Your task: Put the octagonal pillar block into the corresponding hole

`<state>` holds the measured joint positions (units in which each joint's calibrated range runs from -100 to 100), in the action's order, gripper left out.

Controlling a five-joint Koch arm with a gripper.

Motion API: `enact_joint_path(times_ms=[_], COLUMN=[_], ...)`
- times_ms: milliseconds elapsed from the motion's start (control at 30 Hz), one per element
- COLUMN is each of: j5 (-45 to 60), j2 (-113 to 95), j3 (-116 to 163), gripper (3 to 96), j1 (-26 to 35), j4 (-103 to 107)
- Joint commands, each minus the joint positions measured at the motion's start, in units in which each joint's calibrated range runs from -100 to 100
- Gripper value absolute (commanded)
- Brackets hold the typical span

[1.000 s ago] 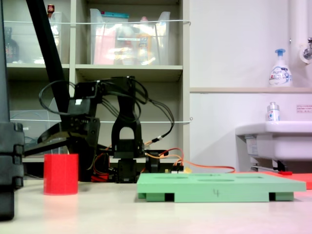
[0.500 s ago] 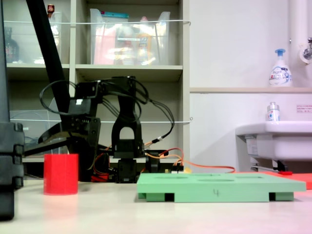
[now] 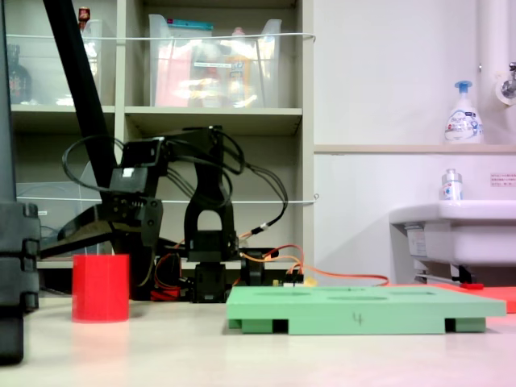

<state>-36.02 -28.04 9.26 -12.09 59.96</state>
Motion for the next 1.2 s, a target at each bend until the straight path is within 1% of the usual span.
enact_joint_path(times_ms=[33,400,1200], j5=[0.3,0.4,2.5], j2=[1.4,7.4,13.7], j3=[-3.2,-5.5,-7.1], gripper=[83.8,83.8,83.8], j1=[0.0,0.0,-0.4], j4=[-3.3,-3.5,-3.2])
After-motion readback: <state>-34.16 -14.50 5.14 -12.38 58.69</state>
